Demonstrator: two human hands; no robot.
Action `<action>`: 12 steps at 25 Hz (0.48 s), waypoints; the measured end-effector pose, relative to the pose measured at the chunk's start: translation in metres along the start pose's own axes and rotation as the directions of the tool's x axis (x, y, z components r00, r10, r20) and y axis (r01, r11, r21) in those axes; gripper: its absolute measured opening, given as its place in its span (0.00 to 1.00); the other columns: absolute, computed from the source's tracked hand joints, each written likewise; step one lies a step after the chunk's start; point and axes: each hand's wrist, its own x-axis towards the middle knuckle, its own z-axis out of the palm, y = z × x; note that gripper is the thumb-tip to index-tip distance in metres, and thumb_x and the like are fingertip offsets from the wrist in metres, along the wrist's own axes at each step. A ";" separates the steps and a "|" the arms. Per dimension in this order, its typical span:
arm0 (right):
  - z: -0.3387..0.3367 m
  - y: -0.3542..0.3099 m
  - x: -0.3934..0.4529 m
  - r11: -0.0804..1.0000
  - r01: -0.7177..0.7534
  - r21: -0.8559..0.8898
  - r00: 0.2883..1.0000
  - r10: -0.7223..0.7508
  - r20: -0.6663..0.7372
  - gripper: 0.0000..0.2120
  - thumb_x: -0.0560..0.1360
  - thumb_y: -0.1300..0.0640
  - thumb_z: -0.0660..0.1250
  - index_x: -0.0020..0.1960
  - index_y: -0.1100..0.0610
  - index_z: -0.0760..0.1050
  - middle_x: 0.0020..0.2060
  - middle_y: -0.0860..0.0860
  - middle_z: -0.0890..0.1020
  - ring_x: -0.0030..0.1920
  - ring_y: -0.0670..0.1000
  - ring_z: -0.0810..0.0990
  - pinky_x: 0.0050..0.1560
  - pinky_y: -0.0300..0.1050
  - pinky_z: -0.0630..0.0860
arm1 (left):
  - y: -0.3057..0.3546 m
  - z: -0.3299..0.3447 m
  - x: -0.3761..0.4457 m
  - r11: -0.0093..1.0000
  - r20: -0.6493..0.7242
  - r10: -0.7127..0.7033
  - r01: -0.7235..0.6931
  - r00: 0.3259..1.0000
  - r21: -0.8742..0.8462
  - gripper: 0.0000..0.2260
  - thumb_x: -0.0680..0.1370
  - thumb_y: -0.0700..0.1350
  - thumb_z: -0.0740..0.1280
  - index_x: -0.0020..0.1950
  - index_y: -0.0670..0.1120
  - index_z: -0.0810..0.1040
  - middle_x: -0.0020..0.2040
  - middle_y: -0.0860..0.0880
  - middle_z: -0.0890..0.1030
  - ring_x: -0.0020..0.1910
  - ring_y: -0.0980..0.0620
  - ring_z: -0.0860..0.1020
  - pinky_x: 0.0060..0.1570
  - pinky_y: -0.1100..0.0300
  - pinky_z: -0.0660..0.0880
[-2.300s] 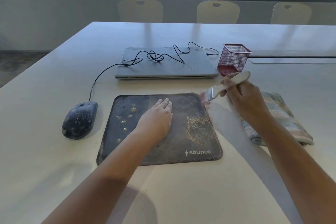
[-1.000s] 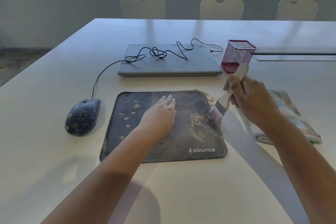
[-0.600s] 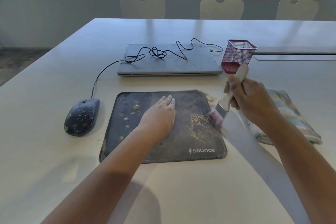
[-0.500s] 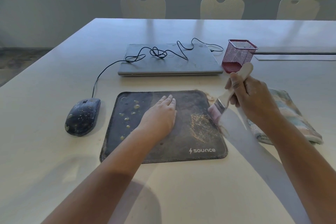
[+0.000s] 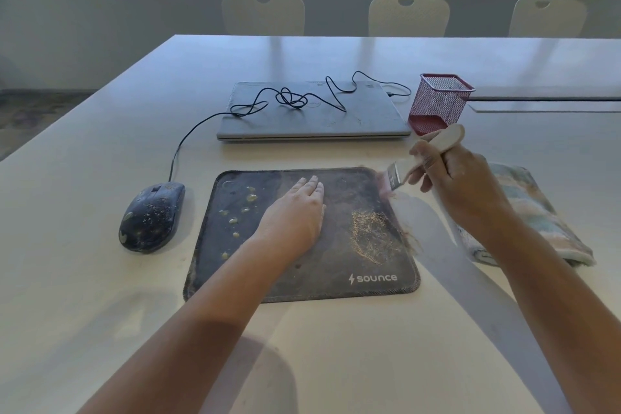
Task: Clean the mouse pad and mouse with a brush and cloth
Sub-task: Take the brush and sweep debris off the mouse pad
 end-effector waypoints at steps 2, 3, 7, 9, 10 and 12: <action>0.003 0.000 -0.001 1.000 0.002 -0.016 0.999 -0.002 0.038 0.11 0.79 0.44 0.54 0.45 0.47 0.71 0.29 0.43 0.81 0.31 0.45 0.80 0.41 0.49 0.77 | 0.001 0.000 0.000 1.000 -0.001 -0.010 0.010 1.000 -0.010 0.22 0.83 0.45 0.48 0.75 0.41 0.50 0.77 0.46 0.51 0.76 0.50 0.49 0.72 0.61 0.47; 0.003 0.000 -0.001 1.000 -0.003 -0.015 0.999 0.003 0.049 0.13 0.79 0.44 0.53 0.43 0.47 0.72 0.27 0.44 0.81 0.30 0.44 0.80 0.40 0.48 0.77 | 0.001 0.000 0.000 1.000 -0.002 -0.010 0.010 1.000 -0.010 0.22 0.83 0.45 0.48 0.75 0.41 0.50 0.77 0.46 0.51 0.76 0.51 0.49 0.72 0.61 0.47; 0.000 0.000 -0.003 0.999 -0.032 0.016 0.999 0.032 -0.007 0.20 0.79 0.41 0.50 0.36 0.47 0.72 0.21 0.46 0.77 0.24 0.42 0.76 0.31 0.45 0.71 | 0.000 0.001 0.000 1.000 -0.002 -0.010 0.010 1.000 -0.014 0.22 0.83 0.45 0.48 0.75 0.41 0.50 0.77 0.46 0.51 0.76 0.51 0.49 0.72 0.61 0.48; 0.001 -0.003 -0.003 0.999 -0.034 0.042 0.999 0.036 -0.035 0.19 0.78 0.40 0.49 0.38 0.46 0.72 0.23 0.46 0.77 0.26 0.43 0.77 0.33 0.47 0.73 | 0.000 0.000 0.000 1.000 -0.005 -0.006 0.006 1.000 -0.009 0.22 0.83 0.45 0.48 0.75 0.41 0.50 0.77 0.46 0.51 0.76 0.51 0.49 0.72 0.62 0.47; 0.002 -0.004 -0.004 0.999 -0.033 0.039 0.999 0.034 -0.028 0.18 0.78 0.40 0.49 0.39 0.46 0.72 0.25 0.46 0.78 0.28 0.45 0.78 0.35 0.48 0.75 | 0.000 0.000 0.000 1.000 -0.006 -0.004 0.004 1.000 -0.008 0.22 0.83 0.45 0.48 0.75 0.41 0.50 0.77 0.46 0.51 0.76 0.51 0.49 0.72 0.62 0.47; 0.002 -0.005 -0.004 0.999 -0.041 -0.003 0.999 0.041 0.014 0.18 0.78 0.41 0.49 0.41 0.48 0.72 0.26 0.46 0.78 0.29 0.48 0.79 0.36 0.49 0.76 | 0.000 0.000 0.000 1.000 -0.004 -0.004 0.004 1.000 -0.008 0.22 0.83 0.45 0.48 0.75 0.41 0.50 0.77 0.46 0.51 0.76 0.51 0.49 0.72 0.61 0.47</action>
